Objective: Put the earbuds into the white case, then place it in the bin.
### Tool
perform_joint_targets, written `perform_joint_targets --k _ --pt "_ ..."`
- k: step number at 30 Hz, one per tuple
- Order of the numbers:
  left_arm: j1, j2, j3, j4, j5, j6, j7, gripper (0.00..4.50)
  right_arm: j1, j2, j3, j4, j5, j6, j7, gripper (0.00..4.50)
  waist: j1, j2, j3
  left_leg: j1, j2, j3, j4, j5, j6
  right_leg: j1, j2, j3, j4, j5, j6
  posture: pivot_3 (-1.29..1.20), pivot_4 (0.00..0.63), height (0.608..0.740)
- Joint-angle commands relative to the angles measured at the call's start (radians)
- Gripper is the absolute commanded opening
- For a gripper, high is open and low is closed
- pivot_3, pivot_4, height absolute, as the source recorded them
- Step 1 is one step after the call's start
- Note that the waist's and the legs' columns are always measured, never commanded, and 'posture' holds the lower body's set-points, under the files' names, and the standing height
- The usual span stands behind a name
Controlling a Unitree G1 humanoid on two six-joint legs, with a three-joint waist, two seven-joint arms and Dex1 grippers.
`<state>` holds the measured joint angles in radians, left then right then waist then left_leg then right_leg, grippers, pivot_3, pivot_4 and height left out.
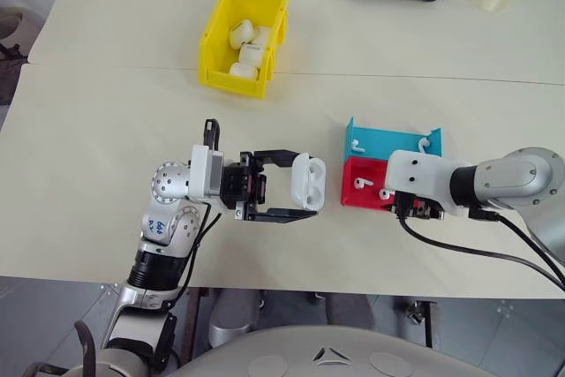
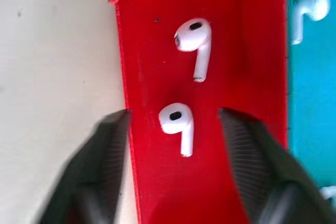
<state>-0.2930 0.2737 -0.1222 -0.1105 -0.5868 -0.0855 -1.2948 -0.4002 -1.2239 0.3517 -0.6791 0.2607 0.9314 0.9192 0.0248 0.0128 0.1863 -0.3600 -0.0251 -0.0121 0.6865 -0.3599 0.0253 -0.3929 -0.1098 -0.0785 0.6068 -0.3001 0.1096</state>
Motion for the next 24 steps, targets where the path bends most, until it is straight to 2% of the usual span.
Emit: perform_joint_targets --k 1,22,24 --pt "0.000 -0.003 -0.001 -0.050 -0.020 0.002 0.010 2.76 -0.018 -0.005 0.008 -0.002 -0.042 -0.038 0.029 2.33 0.000 0.000 0.000 0.000 0.000 0.000 0.000 0.000 0.000 0.000 0.000 0.000 0.000 0.000 0.000 0.00 0.150 0.740" --pt "0.003 0.007 0.004 -0.076 -0.018 0.013 0.033 2.76 0.005 0.037 0.048 0.087 -0.182 -0.167 0.128 2.33 0.000 0.000 0.000 0.000 0.000 0.000 0.000 0.000 0.000 0.000 0.000 0.000 0.000 0.000 0.000 0.00 0.150 0.740" --pt "0.004 0.007 0.003 -0.078 -0.018 0.013 0.035 2.76 0.005 0.042 0.046 0.094 -0.191 -0.175 0.135 1.96 0.000 0.000 0.000 0.000 0.000 0.000 0.000 0.000 0.000 0.000 0.000 0.000 0.000 0.000 0.000 0.00 0.150 0.740"
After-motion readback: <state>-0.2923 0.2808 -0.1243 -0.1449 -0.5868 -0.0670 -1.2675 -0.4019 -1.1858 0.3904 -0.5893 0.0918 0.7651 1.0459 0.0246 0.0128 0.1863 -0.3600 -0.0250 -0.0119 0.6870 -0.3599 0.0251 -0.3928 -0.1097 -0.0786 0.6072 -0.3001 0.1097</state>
